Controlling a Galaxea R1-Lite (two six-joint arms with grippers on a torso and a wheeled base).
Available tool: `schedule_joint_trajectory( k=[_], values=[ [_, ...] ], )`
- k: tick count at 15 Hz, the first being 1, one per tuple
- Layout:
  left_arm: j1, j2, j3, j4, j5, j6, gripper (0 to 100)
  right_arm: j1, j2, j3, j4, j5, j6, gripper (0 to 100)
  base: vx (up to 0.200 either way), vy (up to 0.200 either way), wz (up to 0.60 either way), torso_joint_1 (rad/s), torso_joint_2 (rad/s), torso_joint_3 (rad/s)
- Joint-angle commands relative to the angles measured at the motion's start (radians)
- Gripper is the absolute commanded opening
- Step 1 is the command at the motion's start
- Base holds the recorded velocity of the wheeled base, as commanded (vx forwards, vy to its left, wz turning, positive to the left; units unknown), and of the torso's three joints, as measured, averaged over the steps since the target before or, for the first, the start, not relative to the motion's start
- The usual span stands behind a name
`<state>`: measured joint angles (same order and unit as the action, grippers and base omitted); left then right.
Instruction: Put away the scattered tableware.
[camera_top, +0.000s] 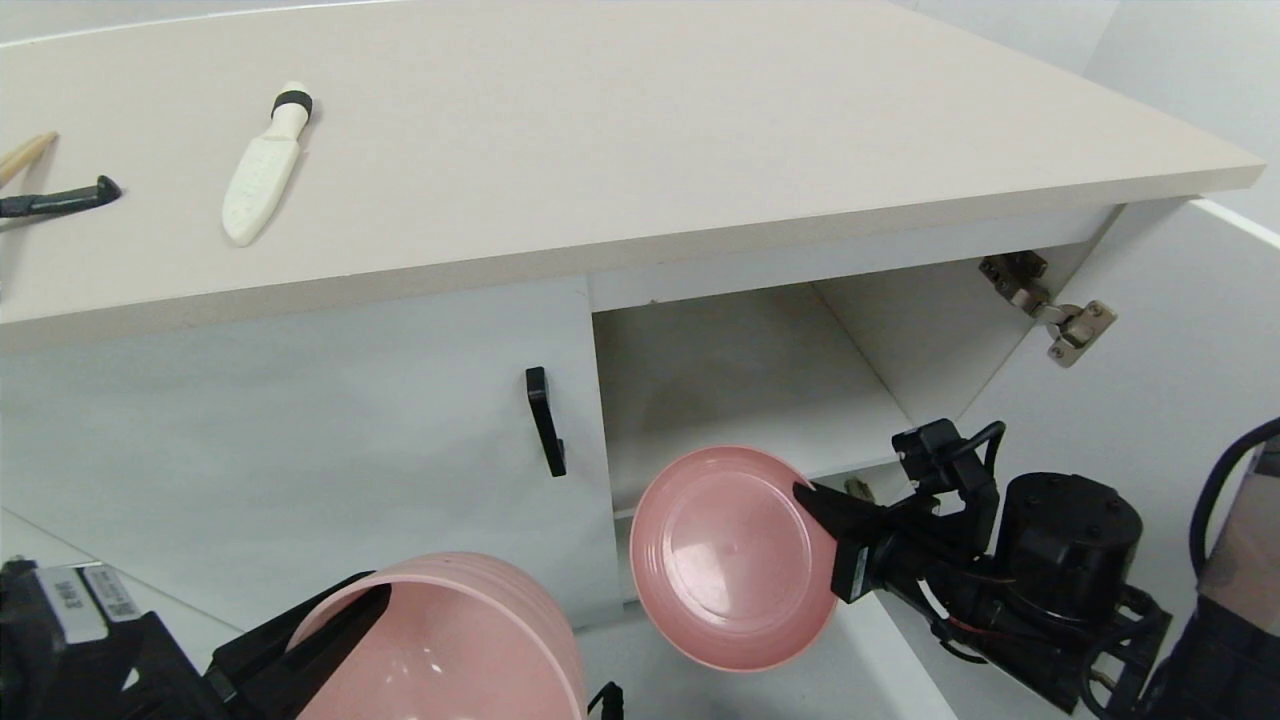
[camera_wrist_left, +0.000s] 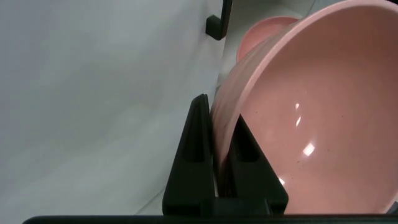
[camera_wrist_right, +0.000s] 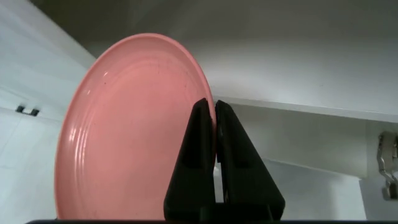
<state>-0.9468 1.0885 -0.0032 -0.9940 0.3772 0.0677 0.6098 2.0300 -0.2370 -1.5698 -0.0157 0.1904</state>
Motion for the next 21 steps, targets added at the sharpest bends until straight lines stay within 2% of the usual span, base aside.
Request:
schedule_joint_trajectory(
  k=[1,6,7,8,15,21],
  values=[
    [0.0,-0.006,0.0,0.009,0.0,0.0,0,-0.012,0.042,-0.033,-0.001,-0.02,0.0,0,0.0,0.0,0.0,0.0,0.0,0.0],
    [0.0,-0.009,0.0,0.015,0.0,0.0,0,-0.053,0.139,-0.165,-0.001,-0.099,0.001,0,0.0,0.0,0.0,0.0,0.0,0.0],
    [0.0,-0.013,0.0,0.015,0.0,0.0,0,-0.065,0.176,-0.206,-0.001,-0.158,0.012,0,0.0,0.0,0.0,0.0,0.0,0.0],
    [0.0,-0.013,0.0,0.014,0.0,0.0,0,-0.07,0.185,-0.229,-0.001,-0.165,0.047,0,0.0,0.0,0.0,0.0,0.0,0.0],
    [-0.001,-0.015,0.0,0.014,-0.001,-0.002,0,-0.104,0.217,-0.289,-0.001,-0.17,0.127,0,0.0,0.0,0.0,0.0,0.0,0.0],
    [0.0,-0.016,0.0,0.014,-0.003,-0.002,0,-0.12,0.266,-0.358,-0.001,-0.17,0.129,0,0.0,0.0,0.0,0.0,0.0,0.0]
  ],
)
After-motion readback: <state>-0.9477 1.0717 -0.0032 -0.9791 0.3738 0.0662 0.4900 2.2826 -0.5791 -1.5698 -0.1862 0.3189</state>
